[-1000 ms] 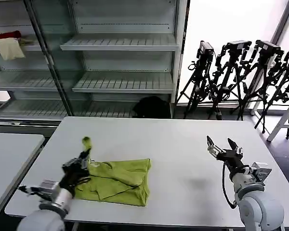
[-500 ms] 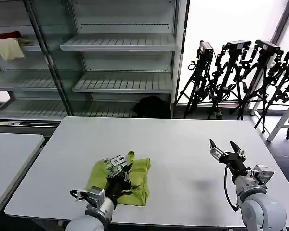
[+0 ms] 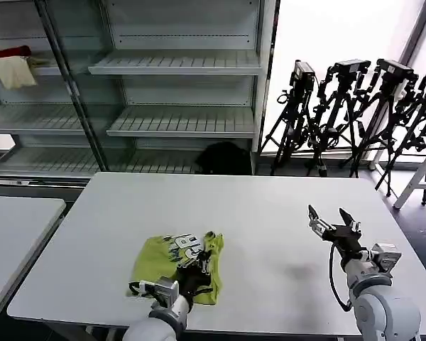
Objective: Fold and organize the clothes.
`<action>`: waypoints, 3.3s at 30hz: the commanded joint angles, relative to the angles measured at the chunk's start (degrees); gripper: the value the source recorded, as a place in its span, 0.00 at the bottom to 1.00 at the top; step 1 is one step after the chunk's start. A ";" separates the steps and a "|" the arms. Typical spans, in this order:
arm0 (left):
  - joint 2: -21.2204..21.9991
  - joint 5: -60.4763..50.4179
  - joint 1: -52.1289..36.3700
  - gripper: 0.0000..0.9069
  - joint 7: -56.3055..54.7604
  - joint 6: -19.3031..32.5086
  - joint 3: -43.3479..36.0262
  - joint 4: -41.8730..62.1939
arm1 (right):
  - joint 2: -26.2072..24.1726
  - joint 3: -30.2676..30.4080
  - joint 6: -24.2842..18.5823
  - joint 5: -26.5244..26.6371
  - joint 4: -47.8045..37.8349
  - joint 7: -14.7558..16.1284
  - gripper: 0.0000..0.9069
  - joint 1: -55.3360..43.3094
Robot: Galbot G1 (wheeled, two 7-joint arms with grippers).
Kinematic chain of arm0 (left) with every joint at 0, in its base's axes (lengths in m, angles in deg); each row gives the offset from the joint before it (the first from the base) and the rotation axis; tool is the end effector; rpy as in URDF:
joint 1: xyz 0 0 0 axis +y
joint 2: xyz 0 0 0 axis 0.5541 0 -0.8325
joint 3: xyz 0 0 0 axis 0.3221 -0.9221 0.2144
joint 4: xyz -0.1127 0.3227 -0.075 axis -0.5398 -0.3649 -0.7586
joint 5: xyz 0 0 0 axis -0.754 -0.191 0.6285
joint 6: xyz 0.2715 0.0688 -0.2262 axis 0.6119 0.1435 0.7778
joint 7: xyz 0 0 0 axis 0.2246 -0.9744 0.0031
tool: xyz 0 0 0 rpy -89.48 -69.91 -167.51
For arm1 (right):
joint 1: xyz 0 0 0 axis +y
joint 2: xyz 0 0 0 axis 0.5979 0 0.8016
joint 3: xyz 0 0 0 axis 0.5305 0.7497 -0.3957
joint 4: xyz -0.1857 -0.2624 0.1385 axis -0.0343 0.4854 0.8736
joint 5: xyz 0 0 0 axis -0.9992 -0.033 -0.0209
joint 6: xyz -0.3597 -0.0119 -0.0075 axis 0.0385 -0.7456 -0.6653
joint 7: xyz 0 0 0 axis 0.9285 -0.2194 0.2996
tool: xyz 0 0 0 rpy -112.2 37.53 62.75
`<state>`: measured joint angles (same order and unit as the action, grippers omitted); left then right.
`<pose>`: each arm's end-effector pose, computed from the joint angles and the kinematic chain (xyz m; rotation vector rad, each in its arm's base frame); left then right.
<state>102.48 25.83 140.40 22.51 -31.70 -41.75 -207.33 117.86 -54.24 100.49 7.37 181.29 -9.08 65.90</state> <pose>0.2203 -0.0860 -0.2559 -0.4805 -2.7047 0.0614 0.2559 -0.0915 -0.1891 -0.0020 -2.9726 -0.2182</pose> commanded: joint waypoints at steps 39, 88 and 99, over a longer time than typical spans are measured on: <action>-6.06 11.72 7.59 1.00 4.06 2.47 24.17 1.64 | -0.11 1.54 0.55 -1.76 0.53 -0.77 1.00 0.26; -25.13 3.55 6.60 0.00 14.01 12.80 48.53 7.61 | -0.42 -0.45 0.03 -0.64 -1.27 -0.37 1.00 0.85; -37.17 -1.56 0.94 0.00 17.66 8.81 52.13 4.97 | -0.48 -1.08 -0.80 -0.45 -1.44 0.02 1.00 2.36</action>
<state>79.73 29.86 145.83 36.47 -19.74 2.31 -199.58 117.47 -54.97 100.12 6.81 180.03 -9.25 67.49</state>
